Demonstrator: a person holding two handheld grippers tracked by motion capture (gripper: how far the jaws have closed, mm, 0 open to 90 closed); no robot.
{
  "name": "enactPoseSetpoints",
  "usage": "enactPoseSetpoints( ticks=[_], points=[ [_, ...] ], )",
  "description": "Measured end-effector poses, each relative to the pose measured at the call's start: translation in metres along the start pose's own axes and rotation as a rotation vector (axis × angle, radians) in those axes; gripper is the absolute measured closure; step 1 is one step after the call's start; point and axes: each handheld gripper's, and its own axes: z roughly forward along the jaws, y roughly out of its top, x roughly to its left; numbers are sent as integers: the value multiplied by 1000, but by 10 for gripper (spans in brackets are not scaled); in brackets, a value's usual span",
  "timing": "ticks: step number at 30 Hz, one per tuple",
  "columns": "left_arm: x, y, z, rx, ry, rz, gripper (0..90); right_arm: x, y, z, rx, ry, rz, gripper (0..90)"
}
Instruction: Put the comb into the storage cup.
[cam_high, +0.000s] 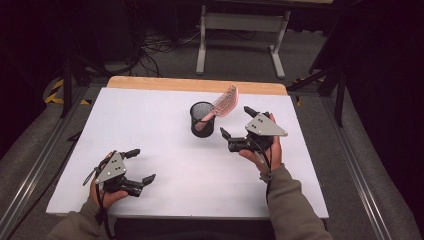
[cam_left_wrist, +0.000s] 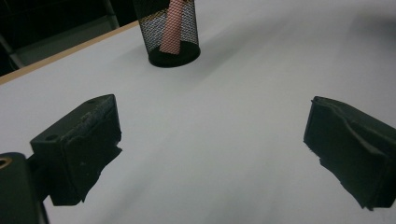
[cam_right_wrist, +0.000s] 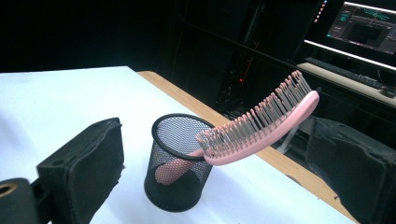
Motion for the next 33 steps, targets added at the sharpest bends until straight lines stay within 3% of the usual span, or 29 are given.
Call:
enactPoseSetpoints(
  ticks=[33],
  points=[
    [2, 2, -3, -11, -5, 21, 43, 6, -14, -36, 11, 41, -44, 46]
  ],
)
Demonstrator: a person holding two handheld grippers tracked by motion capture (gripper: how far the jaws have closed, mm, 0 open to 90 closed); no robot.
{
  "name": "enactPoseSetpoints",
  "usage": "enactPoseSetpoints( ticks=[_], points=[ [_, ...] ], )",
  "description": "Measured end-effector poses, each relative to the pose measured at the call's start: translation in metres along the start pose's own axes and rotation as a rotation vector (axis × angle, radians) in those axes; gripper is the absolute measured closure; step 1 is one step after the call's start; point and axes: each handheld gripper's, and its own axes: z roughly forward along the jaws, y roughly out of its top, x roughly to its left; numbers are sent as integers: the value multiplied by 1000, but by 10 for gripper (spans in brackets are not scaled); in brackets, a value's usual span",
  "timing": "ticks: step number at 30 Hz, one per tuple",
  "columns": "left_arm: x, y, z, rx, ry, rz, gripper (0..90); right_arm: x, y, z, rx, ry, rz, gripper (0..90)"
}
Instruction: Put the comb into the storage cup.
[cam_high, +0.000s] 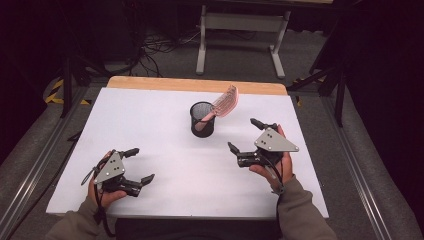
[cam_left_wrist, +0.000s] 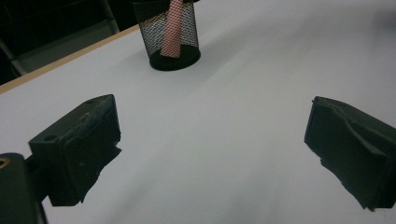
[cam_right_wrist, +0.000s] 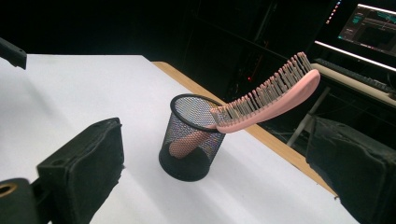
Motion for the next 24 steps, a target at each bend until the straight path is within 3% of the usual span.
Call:
enactPoseSetpoints(
  ticks=[24],
  points=[
    [-1, 1, -1, 6, -2, 5, 40, 6, -16, -21, 25, 9, 2, 46]
  ],
)
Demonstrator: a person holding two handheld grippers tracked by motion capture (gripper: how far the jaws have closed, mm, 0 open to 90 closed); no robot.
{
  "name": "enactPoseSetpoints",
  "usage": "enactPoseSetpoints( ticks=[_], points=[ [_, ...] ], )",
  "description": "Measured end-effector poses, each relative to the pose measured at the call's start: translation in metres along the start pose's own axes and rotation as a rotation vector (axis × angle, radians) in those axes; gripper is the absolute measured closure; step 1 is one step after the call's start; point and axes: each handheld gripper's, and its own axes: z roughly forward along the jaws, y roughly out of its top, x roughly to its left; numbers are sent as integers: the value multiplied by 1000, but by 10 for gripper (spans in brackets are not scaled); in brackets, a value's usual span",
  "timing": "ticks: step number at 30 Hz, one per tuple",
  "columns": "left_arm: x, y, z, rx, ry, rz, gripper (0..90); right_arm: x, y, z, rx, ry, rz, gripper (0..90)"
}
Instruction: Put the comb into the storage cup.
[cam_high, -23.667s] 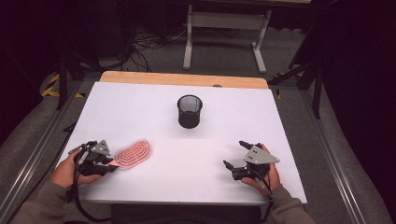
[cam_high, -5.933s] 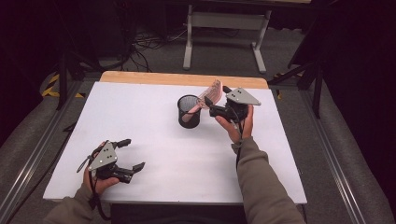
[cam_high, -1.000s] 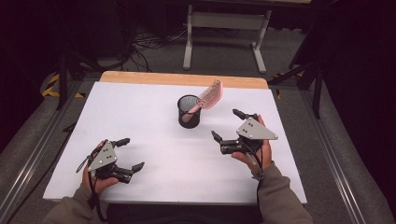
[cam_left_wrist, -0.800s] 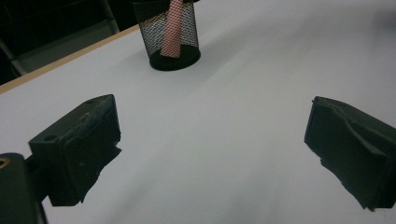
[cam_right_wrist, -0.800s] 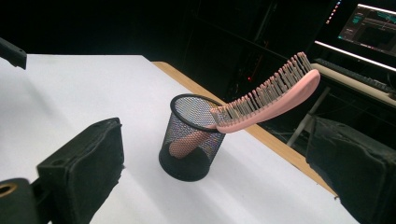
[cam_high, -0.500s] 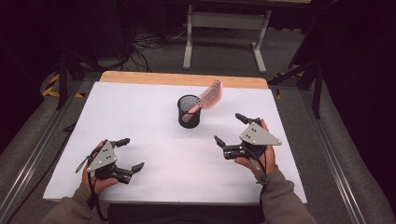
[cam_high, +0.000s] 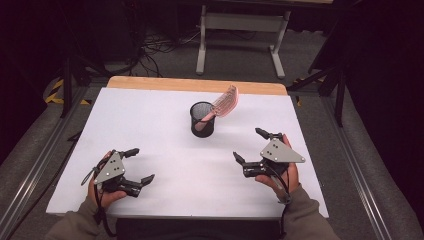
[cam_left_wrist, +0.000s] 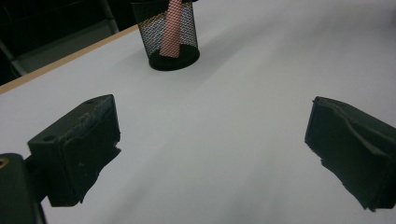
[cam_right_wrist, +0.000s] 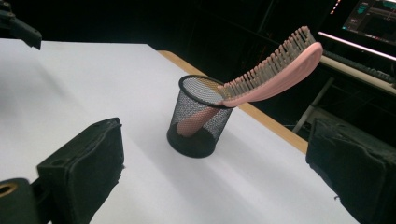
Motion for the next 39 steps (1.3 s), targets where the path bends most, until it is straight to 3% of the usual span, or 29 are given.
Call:
enactPoseSetpoints(
  ticks=[21, 26, 30, 39],
  points=[
    [-1, 0, -1, -3, 3, 2, 40, 7, -19, -12, 33, -13, -16, 46],
    [0, 0, -1, -4, 6, -1, 39, 7, -27, -13, 63, 12, -17, 48],
    [0, 0, 0, -1, 1, -1, 39, 6, -34, -16, 73, 3, -17, 46],
    [-1, 0, 0, 4, -4, 3, 39, 5, -48, -23, 39, -6, 12, 39]
  ],
)
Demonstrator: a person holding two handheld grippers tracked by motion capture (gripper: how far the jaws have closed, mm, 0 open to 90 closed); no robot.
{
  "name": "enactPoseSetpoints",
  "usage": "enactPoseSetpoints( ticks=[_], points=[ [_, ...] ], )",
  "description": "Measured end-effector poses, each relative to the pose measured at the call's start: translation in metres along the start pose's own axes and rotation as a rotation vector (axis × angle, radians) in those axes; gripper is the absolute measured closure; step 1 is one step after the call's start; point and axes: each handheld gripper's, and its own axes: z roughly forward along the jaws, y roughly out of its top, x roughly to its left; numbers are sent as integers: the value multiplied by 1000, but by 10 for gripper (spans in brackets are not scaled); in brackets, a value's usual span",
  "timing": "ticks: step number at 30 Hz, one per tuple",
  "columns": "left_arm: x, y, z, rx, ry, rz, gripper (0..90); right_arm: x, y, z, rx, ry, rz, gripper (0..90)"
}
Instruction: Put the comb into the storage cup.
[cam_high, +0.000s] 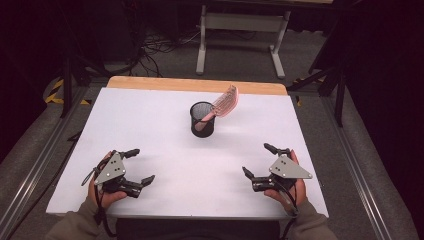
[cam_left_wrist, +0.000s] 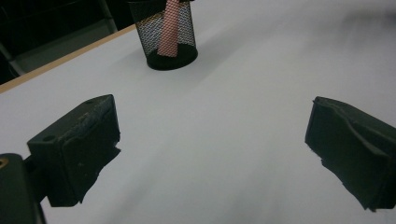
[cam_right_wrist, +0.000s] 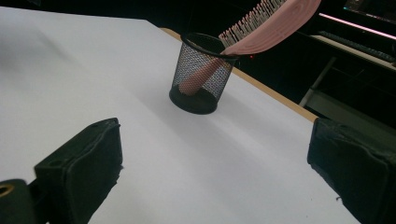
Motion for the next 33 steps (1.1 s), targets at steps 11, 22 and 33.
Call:
enactPoseSetpoints(
  ticks=[11, 22, 33],
  points=[
    [0, 0, 1, 1, -2, -1, 39, 2, -15, -6, 36, -25, -30, 44],
    [1, -1, 2, -2, -8, -14, 38, -8, -35, -11, 66, -42, 12, 39],
    [1, -1, 3, 0, 2, -13, 38, -12, -41, -9, 67, -28, 38, 42]
  ],
)
